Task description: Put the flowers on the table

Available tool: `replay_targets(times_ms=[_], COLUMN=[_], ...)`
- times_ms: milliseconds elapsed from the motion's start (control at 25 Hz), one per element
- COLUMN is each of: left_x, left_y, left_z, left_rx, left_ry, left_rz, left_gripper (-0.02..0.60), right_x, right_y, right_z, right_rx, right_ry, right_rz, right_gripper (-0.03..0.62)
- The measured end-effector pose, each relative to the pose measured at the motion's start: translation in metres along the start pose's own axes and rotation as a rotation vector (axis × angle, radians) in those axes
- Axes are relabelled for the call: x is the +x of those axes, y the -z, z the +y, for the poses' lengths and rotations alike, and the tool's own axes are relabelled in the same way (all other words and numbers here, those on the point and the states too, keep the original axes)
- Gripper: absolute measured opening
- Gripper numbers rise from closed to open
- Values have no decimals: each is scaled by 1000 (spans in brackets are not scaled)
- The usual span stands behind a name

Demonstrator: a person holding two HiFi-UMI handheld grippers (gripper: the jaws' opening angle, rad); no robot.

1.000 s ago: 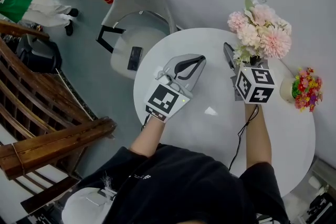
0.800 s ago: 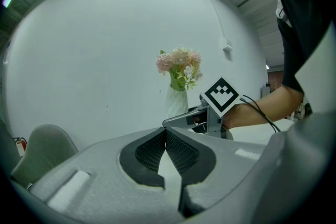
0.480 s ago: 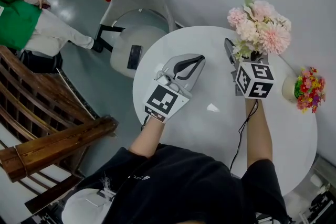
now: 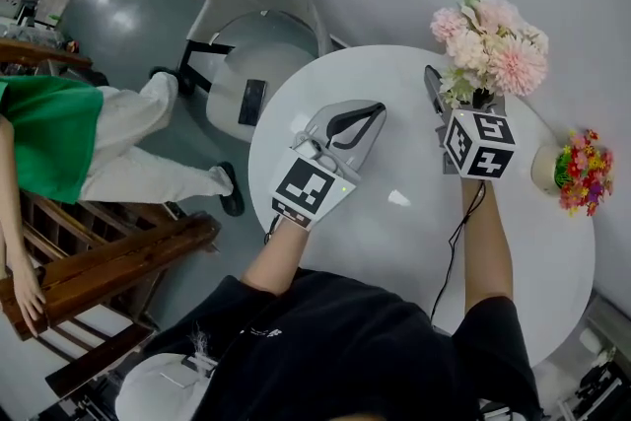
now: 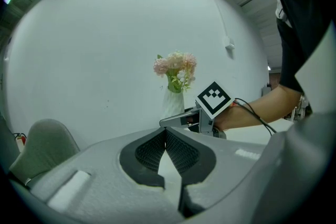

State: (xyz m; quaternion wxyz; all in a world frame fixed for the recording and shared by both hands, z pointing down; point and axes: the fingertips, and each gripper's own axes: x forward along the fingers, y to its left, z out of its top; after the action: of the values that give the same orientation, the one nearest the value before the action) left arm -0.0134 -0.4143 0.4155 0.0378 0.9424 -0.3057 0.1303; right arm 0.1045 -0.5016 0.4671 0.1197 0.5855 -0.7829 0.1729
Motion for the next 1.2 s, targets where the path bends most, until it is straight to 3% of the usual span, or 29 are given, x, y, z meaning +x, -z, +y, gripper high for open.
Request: replay_targets(times_ms=[1200], left_x=[4], left_y=[9], left_z=[5], left_rx=[-16], left_ry=[8], left_rz=[22], left_gripper=[5], right_x=[20], right_y=[10], right_z=[-15], right_rx=[25], right_ry=[30], right_rz=[4], right_gripper=[367])
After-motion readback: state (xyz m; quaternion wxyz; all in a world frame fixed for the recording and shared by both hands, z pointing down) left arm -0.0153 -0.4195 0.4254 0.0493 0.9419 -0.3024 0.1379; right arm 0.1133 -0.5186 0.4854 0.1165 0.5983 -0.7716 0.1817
